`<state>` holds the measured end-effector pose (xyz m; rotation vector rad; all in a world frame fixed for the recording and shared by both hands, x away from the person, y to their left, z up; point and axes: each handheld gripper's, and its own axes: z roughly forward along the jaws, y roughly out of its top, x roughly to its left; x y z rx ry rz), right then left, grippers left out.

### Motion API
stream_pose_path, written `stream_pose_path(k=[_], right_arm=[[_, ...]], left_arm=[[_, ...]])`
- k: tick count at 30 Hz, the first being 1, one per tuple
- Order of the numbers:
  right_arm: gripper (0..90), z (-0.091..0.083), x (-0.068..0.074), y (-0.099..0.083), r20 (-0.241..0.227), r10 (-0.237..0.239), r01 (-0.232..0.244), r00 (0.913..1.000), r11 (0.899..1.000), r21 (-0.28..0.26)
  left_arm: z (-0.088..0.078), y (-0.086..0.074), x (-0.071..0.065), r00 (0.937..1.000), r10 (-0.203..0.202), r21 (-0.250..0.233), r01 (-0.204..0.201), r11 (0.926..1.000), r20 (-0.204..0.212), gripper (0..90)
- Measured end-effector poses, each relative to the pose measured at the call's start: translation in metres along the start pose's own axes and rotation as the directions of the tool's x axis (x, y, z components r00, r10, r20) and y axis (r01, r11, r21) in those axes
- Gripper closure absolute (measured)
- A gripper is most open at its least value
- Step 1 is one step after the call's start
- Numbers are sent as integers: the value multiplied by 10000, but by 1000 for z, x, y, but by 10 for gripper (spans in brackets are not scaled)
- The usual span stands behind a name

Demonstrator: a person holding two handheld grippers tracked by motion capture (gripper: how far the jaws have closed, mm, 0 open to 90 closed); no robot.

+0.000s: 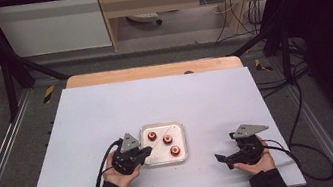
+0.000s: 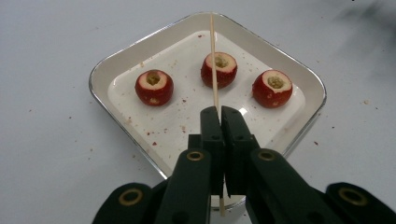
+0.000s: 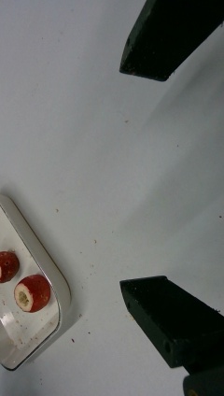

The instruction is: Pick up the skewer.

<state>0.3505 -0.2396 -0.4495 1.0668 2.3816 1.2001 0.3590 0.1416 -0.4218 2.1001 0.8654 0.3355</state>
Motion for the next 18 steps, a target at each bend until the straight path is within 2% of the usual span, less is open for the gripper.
stream_pose_path(k=[2, 4, 11, 12, 14, 15, 16, 18], right_arm=[[6, 0, 1, 1, 16, -34, 34, 10000, 10000, 45], [7, 3, 6, 5, 107, -320, 319, 9994, 9994, 155], [17, 5, 17, 11, 79, -762, 760, 9971, 9969, 218], [21, 6, 21, 14, 65, -996, 994, 9950, 9947, 255], [21, 7, 23, 15, 72, -1074, 1071, 9942, 9938, 280], [21, 8, 27, 18, 109, -1322, 1316, 9912, 9904, 427], [21, 8, 27, 18, 109, -1322, 1316, 9912, 9904, 427], [25, 10, 32, 23, 131, -1631, 1622, 9865, 9853, 539]], left_arm=[[-1, 1, 0, 10000, 82, -14, -82, 10000, 56, 883], [-2, 2, 0, 9998, 116, -16, -116, 9999, 138, 882], [-2, 5, -5, 9983, 432, 126, -437, 9990, 388, 883], [-1, 7, -7, 9974, 541, 201, -551, 9983, 477, 882], [-1, 8, -8, 9968, 597, 212, -609, 9979, 537, 883], [-1, 8, -8, 9963, 591, 242, -607, 9979, 619, 882], [0, 9, -9, 9957, 603, 270, -624, 9977, 703, 882], [1, 11, -10, 9944, 722, 341, -750, 9966, 772, 882]])
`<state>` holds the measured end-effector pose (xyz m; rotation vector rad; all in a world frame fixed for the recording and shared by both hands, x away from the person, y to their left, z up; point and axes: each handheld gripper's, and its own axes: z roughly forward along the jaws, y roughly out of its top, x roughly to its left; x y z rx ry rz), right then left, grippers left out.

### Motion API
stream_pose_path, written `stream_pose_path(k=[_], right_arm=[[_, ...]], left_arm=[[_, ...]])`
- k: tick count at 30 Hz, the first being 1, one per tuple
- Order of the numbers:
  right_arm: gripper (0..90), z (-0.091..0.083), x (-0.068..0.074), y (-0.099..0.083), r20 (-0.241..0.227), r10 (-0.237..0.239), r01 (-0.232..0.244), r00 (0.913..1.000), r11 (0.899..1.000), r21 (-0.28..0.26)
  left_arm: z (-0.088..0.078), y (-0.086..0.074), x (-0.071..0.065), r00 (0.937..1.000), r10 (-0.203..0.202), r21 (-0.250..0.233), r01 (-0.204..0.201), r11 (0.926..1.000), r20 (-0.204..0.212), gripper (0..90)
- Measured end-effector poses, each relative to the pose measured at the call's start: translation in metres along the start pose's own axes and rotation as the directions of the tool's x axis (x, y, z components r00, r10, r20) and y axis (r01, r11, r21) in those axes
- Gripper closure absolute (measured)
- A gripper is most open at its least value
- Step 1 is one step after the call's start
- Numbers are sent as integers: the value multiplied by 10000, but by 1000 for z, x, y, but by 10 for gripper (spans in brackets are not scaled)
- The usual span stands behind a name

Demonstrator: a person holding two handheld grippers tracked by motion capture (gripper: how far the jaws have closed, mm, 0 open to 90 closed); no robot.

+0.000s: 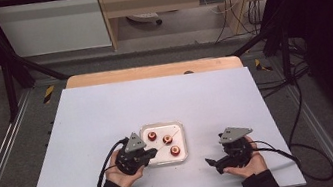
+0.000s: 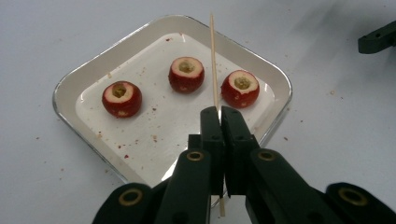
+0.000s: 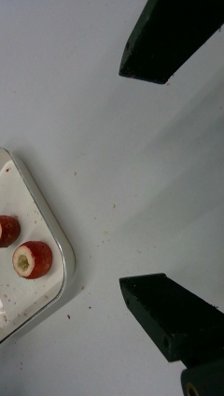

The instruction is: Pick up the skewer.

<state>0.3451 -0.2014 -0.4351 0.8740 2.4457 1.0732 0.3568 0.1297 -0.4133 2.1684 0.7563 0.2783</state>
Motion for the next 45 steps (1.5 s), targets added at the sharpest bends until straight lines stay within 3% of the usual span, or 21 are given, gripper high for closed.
stream_pose_path(k=[7, 13, 22, 23, 27, 28, 32, 33, 37, 38, 40, 45], right_arm=[[41, 3, 9, 15, 268, -928, 922, 9953, 9955, 217], [60, 4, 16, 27, 429, -1761, 1743, 9834, 9838, 423], [109, 6, 25, 38, 449, -2977, 2939, 9536, 9528, 763], [109, 6, 25, 38, 449, -2977, 2939, 9536, 9528, 763], [155, 8, 31, 42, 410, -3581, 3544, 9328, 9319, 765], [155, 8, 31, 42, 410, -3581, 3544, 9328, 9319, 765], [216, 10, 37, 43, 327, -4132, 4100, 9101, 9090, 745], [216, 10, 37, 43, 327, -4132, 4100, 9101, 9090, 745], [276, 11, 39, 43, 280, -4656, 4622, 8846, 8830, 813], [319, 12, 40, 43, 181, -4961, 4932, 8681, 8661, 814], [356, 13, 40, 42, 156, -5197, 5173, 8542, 8525, 751], [464, 13, 39, 40, -3, -5953, 5935, 8035, 8011, 773]], left_arm=[[5, 6, -5, 9986, 469, 463, -481, 9978, 259, 883], [9, 14, -9, 9953, 887, 744, -914, 9930, 379, 882], [18, 27, -21, 9890, 1300, 978, -1365, 9858, 702, 882], [18, 27, -21, 9890, 1300, 978, -1365, 9858, 702, 883], [23, 33, -26, 9856, 1452, 1091, -1542, 9820, 862, 883], [24, 35, -28, 9843, 1512, 1116, -1609, 9806, 910, 883], [29, 40, -35, 9799, 1664, 1224, -1795, 9761, 1105, 882], [31, 41, -37, 9788, 1705, 1239, -1842, 9751, 1130, 882], [37, 46, -44, 9724, 1937, 1369, -2111, 9678, 1299, 882], [38, 46, -46, 9719, 1932, 1360, -2113, 9679, 1346, 883], [40, 48, -49, 9694, 2022, 1383, -2212, 9654, 1392, 883], [45, 52, -55, 9640, 2181, 1468, -2403, 9595, 1521, 883]])
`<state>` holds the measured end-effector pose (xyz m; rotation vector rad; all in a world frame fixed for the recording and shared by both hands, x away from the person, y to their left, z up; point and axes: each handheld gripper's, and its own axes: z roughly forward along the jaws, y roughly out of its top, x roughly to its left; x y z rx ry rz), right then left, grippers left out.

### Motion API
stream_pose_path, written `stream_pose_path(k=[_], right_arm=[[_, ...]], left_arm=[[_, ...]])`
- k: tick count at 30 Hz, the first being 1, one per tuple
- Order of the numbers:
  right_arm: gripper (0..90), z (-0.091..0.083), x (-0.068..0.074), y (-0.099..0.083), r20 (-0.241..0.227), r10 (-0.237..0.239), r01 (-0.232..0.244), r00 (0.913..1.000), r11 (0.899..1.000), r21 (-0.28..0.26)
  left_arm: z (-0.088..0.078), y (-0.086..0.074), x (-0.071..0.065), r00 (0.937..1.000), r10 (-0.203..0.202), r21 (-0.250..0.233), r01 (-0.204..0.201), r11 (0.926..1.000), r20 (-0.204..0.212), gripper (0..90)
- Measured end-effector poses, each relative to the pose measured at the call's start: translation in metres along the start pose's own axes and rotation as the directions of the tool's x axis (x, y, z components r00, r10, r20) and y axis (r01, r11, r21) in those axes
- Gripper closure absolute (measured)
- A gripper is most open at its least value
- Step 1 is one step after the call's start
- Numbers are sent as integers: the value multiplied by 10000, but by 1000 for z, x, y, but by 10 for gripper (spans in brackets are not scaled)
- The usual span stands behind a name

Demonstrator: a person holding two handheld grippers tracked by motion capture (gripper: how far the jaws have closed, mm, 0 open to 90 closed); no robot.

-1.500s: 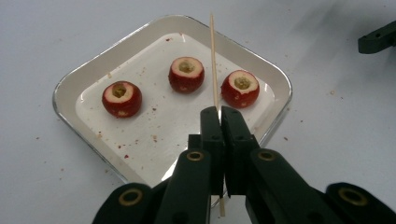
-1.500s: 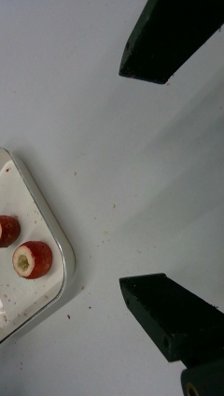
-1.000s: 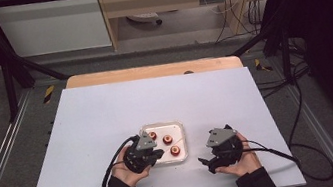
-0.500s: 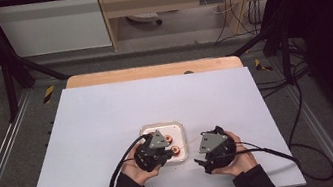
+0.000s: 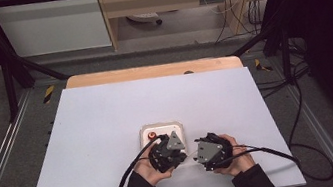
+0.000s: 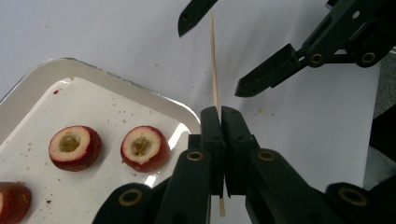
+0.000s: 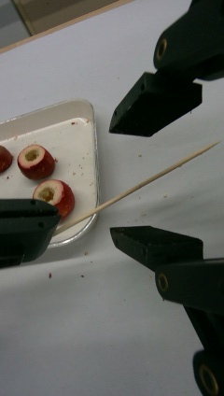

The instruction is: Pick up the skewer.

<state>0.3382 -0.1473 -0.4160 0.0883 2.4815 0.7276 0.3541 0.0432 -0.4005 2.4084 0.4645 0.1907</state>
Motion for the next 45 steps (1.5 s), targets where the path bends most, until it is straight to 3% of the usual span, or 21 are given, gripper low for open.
stream_pose_path(k=[4, 5, 12, 21, 22, 28, 33, 34, 36, 38, 40, 42, 43, 45], right_arm=[[555, 0, 2, 0, -160, -496, 495, 9986, 9988, -58], [575, 0, 1, -1, -77, -857, 858, 9963, 9963, 92], [693, 3, 4, -3, -392, -1726, 1737, 9842, 9845, 260], [826, 7, 7, -4, -632, -3055, 3086, 9501, 9500, 474], [826, 7, 7, -4, -632, -3055, 3086, 9501, 9500, 474], [886, 5, 9, -5, -608, -3730, 3762, 9259, 9248, 558], [890, 4, 10, -4, -533, -4005, 4033, 9147, 9132, 583], [891, 4, 10, -3, -535, -4134, 4162, 9090, 9071, 624], [891, 4, 11, 0, -505, -4216, 4243, 9054, 9029, 695], [891, 4, 10, 3, -409, -4519, 4538, 8911, 8875, 802], [891, 4, 10, 5, -347, -4687, 4699, 8827, 8786, 849], [891, 5, 10, 7, -323, -4738, 4747, 8800, 8755, 907], [891, 6, 11, 10, -329, -4990, 4996, 8660, 8601, 1032], [891, 7, 11, 14, -323, -5209, 5210, 8530, 8461, 1124]], left_arm=[[2, 3, -2, 9999, 35, 27, -35, 10000, 101, 883], [2, 3, -2, 9999, 35, 27, -35, 10000, 101, 882], [5, 4, -3, 9997, 93, 133, -95, 9999, 217, 882], [6, 5, -5, 9990, 280, 238, -288, 9993, 339, 883], [7, 5, -6, 9990, 299, 226, -306, 9993, 335, 883], [6, 5, -6, 9985, 394, 268, -405, 9988, 378, 882], [5, 5, -4, 9984, 329, 260, -342, 9991, 458, 876], [5, 5, -4, 9984, 329, 260, -342, 9991, 458, 872], [3, 5, -1, 9989, 208, 479, -228, 9986, 427, 828], [3, 4, 0, 9988, 148, 622, -177, 9979, 468, 806], [2, 4, 2, 9984, -65, 885, 15, 9961, 565, 793], [1, 5, 5, 9980, -187, 1204, 113, 9927, 606, 796], [2, 5, 6, 9977, -257, 1559, 158, 9876, 620, 800], [2, 5, 7, 9974, -321, 1669, 210, 9858, 641, 814]])
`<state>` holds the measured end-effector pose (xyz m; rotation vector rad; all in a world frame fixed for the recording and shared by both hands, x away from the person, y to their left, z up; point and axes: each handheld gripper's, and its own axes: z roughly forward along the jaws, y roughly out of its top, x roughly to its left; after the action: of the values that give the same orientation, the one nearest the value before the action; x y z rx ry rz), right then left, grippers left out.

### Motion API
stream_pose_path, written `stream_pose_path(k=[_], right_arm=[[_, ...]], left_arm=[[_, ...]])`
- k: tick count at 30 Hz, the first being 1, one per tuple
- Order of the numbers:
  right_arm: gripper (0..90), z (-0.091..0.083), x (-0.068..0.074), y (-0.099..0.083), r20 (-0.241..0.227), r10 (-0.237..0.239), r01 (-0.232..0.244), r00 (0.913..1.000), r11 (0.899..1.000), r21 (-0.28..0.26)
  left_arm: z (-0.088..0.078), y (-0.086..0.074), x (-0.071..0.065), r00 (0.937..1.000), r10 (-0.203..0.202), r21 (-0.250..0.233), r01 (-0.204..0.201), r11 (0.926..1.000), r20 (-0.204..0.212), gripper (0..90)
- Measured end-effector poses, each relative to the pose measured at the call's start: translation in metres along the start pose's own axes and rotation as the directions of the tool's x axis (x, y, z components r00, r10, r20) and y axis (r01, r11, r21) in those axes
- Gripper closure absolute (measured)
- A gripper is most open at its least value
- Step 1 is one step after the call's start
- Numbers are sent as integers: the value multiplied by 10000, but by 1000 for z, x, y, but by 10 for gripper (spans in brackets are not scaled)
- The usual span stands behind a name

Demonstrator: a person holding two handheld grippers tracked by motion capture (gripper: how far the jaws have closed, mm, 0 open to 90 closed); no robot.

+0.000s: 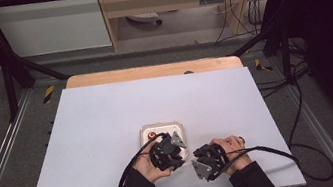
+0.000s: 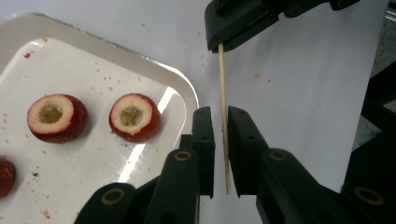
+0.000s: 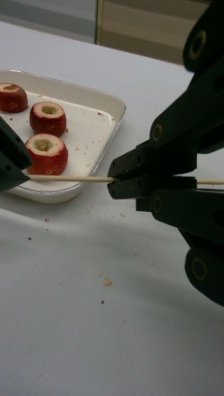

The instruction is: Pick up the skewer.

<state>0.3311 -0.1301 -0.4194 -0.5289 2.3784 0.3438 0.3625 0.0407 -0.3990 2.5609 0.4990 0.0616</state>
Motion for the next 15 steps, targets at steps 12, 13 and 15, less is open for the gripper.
stream_pose_path(k=[12, 13, 15], right_arm=[[889, 2, -1, 10, 9, -864, 863, 9963, 9953, 446], [889, 1, 0, 10, 14, -793, 792, 9968, 9955, 520], [885, 1, 0, 11, 115, -727, 721, 9973, 9962, 489]], left_arm=[[11, 3, -4, 9996, 75, 932, -50, 9956, -266, 881], [11, 3, -5, 9995, 37, 907, -9, 9959, -306, 882], [10, 3, -6, 9996, 5, 833, 18, 9965, -272, 884]])
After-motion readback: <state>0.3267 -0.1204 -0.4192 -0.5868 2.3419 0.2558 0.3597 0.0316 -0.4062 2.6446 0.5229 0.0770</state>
